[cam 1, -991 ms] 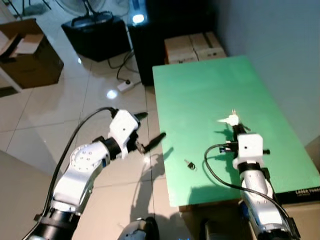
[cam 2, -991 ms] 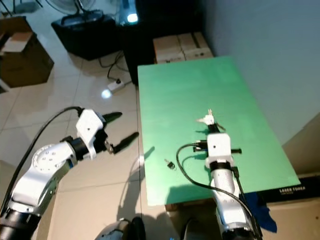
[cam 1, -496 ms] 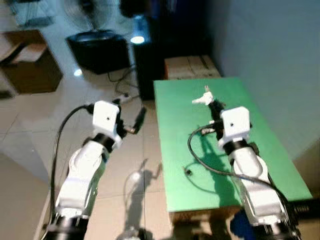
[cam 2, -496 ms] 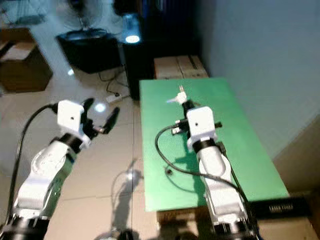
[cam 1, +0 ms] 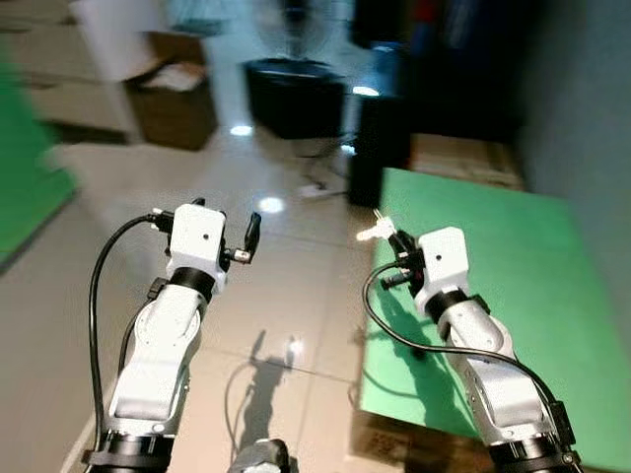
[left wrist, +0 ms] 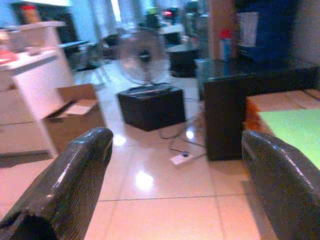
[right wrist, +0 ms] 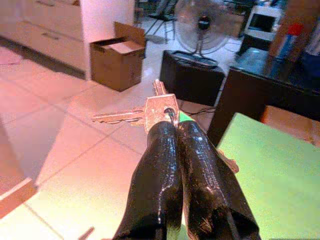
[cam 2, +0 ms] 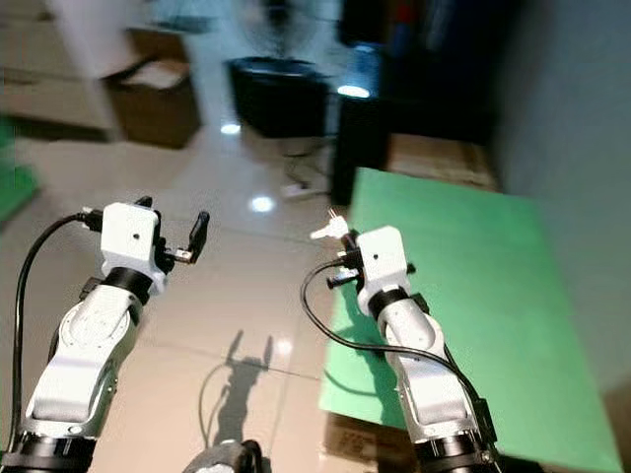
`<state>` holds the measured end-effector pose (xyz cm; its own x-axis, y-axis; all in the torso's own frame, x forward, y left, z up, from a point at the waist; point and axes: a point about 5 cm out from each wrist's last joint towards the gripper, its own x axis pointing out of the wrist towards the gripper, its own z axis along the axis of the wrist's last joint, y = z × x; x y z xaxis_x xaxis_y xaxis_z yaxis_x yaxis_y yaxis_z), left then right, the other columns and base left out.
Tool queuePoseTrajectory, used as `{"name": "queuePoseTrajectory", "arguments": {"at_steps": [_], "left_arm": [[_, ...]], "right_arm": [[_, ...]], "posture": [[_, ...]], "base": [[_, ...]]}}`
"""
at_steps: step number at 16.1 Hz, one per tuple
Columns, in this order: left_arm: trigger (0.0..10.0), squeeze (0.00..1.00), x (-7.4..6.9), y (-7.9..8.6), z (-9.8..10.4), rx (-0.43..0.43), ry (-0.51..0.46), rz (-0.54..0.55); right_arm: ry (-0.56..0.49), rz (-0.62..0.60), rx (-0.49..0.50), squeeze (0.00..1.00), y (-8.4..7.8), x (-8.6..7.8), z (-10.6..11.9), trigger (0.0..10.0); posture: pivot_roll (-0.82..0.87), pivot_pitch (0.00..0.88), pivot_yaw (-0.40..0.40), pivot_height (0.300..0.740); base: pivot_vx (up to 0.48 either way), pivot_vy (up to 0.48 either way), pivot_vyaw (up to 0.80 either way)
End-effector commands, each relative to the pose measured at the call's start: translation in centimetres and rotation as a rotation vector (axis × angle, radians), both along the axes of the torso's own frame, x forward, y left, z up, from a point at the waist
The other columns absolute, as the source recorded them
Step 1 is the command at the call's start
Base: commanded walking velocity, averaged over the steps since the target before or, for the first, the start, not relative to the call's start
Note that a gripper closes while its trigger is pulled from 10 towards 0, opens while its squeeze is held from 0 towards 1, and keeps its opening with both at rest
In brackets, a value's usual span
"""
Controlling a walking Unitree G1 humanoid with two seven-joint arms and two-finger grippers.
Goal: Hang keys on a hook
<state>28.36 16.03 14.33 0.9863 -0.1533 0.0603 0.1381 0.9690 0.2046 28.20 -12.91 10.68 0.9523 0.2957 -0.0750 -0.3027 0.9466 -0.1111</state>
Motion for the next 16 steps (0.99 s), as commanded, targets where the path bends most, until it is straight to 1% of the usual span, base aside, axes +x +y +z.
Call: {"name": "queuePoseTrajectory", "arguments": {"at_steps": [1, 2, 3, 5, 12, 16], "left_arm": [[10.0, 0.0, 0.2, -0.1, 0.4, 0.01, -0.009, 0.0], [10.0, 0.0, 0.7, -0.9, 0.6, 0.017, -0.015, -0.034], [10.0, 0.0, 1.0, -1.1, 0.6, 0.01, -0.012, -0.031], [10.0, 0.0, 1.1, -1.3, 0.5, 0.006, -0.009, -0.044], [10.0, 0.0, 1.4, -1.5, 0.0, 0.038, 0.001, -0.067], [10.0, 0.0, 1.6, -1.7, -0.1, 0.031, -0.004, -0.07]], "right_arm": [[0.006, 0.001, 0.021, 0.0, 0.0, 0.2, 0.1, 10.0], [0.023, -0.018, 0.042, 0.0, -0.1, 0.0, -0.3, 10.0], [0.028, -0.027, 0.038, 0.0, -0.2, -0.1, -0.5, 10.0], [0.033, -0.029, 0.036, 0.0, -0.2, -0.1, -0.7, 10.0], [0.041, -0.027, 0.017, 0.0, -0.3, 0.0, -1.1, 10.0], [0.041, -0.034, 0.016, 0.0, -0.7, 0.2, -1.0, 10.0]], "posture": [[-0.03, 0.0, -0.002, 0.74], [-0.04, 0.0, 0.011, 0.74], [-0.05, 0.0, 0.019, 0.74], [-0.05, 0.0, 0.019, 0.74], [-0.05, 0.0, 0.027, 0.74], [-0.05, 0.0, 0.015, 0.74]], "base": [[0.0, 0.0, 0.8], [0.0, 0.0, 0.8], [0.0, 0.0, 0.8], [0.0, 0.0, 0.8], [0.0, 0.0, 0.8], [0.0, 0.0, 0.8]]}}
